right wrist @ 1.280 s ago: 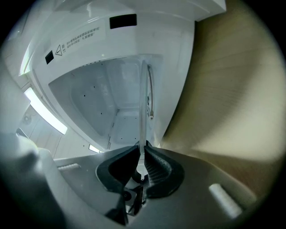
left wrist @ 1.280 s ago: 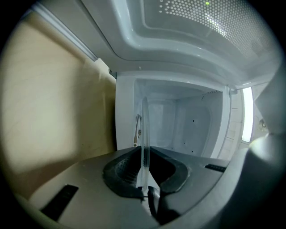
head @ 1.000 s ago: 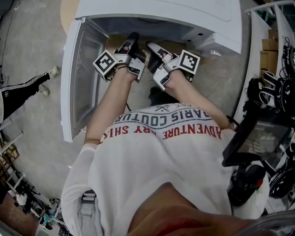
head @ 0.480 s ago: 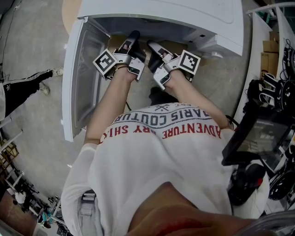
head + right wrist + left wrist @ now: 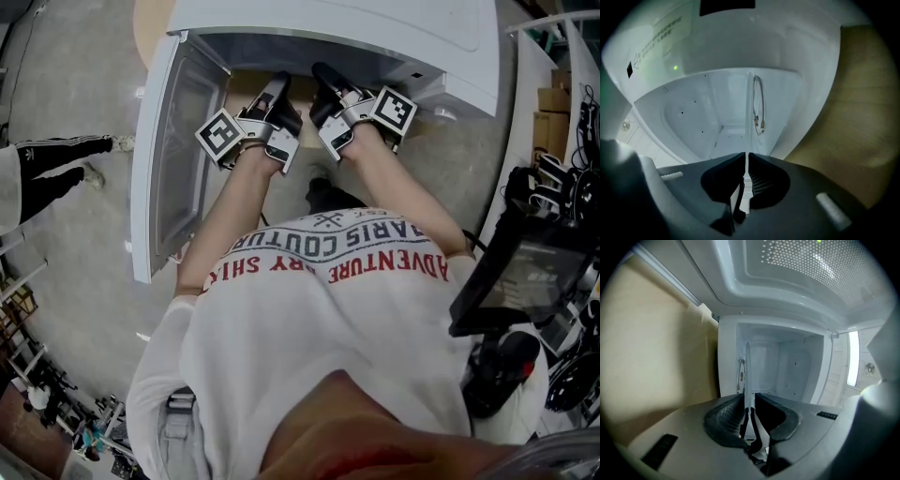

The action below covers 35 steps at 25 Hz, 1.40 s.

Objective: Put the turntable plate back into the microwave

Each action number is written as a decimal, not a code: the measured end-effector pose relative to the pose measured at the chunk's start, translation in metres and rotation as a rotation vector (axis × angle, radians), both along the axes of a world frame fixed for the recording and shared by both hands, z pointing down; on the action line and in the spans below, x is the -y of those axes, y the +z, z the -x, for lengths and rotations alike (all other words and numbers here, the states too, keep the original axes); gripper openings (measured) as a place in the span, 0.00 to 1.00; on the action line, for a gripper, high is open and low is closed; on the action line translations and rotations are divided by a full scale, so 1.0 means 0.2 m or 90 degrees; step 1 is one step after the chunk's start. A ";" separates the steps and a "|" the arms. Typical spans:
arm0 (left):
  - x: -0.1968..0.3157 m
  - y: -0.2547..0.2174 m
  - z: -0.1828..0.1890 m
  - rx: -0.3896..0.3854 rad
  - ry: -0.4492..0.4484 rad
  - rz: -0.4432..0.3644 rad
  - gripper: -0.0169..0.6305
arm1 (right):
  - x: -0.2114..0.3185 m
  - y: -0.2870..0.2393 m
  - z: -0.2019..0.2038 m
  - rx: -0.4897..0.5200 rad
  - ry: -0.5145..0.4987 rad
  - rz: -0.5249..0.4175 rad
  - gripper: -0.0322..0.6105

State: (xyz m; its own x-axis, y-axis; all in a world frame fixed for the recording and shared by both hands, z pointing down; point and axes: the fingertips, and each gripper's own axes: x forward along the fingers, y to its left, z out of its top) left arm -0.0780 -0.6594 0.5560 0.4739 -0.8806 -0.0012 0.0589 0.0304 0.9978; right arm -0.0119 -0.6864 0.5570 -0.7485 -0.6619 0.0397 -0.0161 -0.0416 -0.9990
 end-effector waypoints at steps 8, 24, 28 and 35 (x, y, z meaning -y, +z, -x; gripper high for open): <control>-0.02 0.01 0.02 0.003 -0.001 0.012 0.12 | 0.00 0.01 0.03 -0.005 0.005 0.018 0.08; -0.24 -0.01 -0.08 0.177 0.098 -0.009 0.03 | -0.27 -0.08 0.00 -0.089 -0.048 -0.006 0.05; -0.43 -0.17 -0.20 0.376 0.200 -0.134 0.03 | -0.51 -0.26 -0.10 -0.227 -0.131 -0.169 0.05; -1.16 -0.64 -0.32 0.691 0.349 -0.386 0.03 | -1.33 -0.69 -0.23 -0.567 -0.321 -0.542 0.05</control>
State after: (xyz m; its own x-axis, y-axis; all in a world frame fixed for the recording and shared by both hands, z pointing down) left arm -0.0137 -0.4279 0.4271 0.7704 -0.5743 0.2769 -0.6359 -0.6611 0.3982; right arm 0.0344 -0.4205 0.4186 -0.8521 -0.3847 0.3548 -0.5027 0.7903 -0.3503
